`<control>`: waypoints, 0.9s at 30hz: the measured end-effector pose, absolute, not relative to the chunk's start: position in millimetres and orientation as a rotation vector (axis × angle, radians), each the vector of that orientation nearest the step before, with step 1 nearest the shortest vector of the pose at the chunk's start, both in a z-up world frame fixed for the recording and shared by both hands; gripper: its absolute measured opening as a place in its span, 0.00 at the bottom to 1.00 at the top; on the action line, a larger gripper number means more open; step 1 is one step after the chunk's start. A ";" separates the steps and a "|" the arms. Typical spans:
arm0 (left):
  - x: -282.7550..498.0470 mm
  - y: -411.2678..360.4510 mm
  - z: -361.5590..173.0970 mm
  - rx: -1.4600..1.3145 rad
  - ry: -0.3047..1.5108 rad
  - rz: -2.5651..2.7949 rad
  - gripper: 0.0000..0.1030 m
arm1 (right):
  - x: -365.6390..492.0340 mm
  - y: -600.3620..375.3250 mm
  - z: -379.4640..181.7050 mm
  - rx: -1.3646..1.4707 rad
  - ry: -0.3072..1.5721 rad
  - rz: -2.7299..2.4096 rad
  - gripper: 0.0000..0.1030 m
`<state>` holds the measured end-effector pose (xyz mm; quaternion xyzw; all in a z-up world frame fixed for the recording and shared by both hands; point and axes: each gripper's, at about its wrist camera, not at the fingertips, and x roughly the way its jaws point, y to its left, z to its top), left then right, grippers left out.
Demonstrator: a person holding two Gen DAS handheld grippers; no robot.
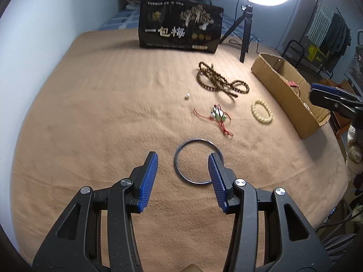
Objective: Organize jewelry
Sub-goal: 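Move left tool to the blue bangle while right tool approaches the jade pendant, then grasp the green jade pendant with right tool while left tool grips the blue bangle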
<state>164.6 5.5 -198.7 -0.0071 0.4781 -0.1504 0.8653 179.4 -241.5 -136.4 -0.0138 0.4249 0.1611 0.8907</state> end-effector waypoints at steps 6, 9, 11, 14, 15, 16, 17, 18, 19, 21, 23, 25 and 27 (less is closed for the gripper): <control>172.4 5.2 -220.9 -0.031 1.040 -0.325 0.46 | 201.9 -215.0 -168.6 -0.012 0.951 0.389 0.70; 176.4 5.4 -231.4 -0.033 1.053 -0.328 0.46 | 213.3 -198.4 -186.3 -0.021 0.986 0.419 0.61; 179.2 5.1 -236.2 -0.036 1.061 -0.331 0.46 | 219.8 -187.1 -196.6 -0.036 1.007 0.438 0.54; 183.2 3.8 -241.9 -0.028 1.063 -0.333 0.46 | 226.7 -173.4 -208.0 -0.061 1.027 0.458 0.48; 184.6 3.1 -244.0 -0.025 1.065 -0.335 0.45 | 230.0 -168.8 -212.6 -0.064 1.035 0.464 0.47; 185.8 2.4 -245.7 -0.022 1.067 -0.335 0.44 | 232.4 -166.1 -216.4 -0.065 1.042 0.468 0.45; 186.1 1.6 -246.5 -0.017 1.067 -0.332 0.44 | 235.6 -163.0 -220.6 -0.066 1.050 0.471 0.43; 185.0 0.2 -246.3 -0.007 1.056 -0.329 0.44 | 238.7 -160.1 -224.7 -0.067 1.057 0.472 0.43; 183.2 -0.5 -245.3 0.000 1.044 -0.331 0.44 | 241.3 -157.7 -228.3 -0.069 1.062 0.471 0.43; 177.6 -2.4 -241.7 0.007 1.011 -0.352 0.45 | 244.9 -155.3 -232.9 -0.070 1.067 0.472 0.43; 174.6 -5.3 -240.3 0.011 1.003 -0.366 0.61 | 247.2 -153.9 -237.1 -0.070 1.074 0.473 0.43; 170.9 -8.2 -238.2 0.011 0.980 -0.385 0.72 | 249.0 -153.4 -240.2 -0.074 1.078 0.471 0.43; 169.1 -14.3 -239.5 0.041 0.976 -0.388 0.75 | 250.3 -153.8 -241.9 -0.075 1.082 0.469 0.43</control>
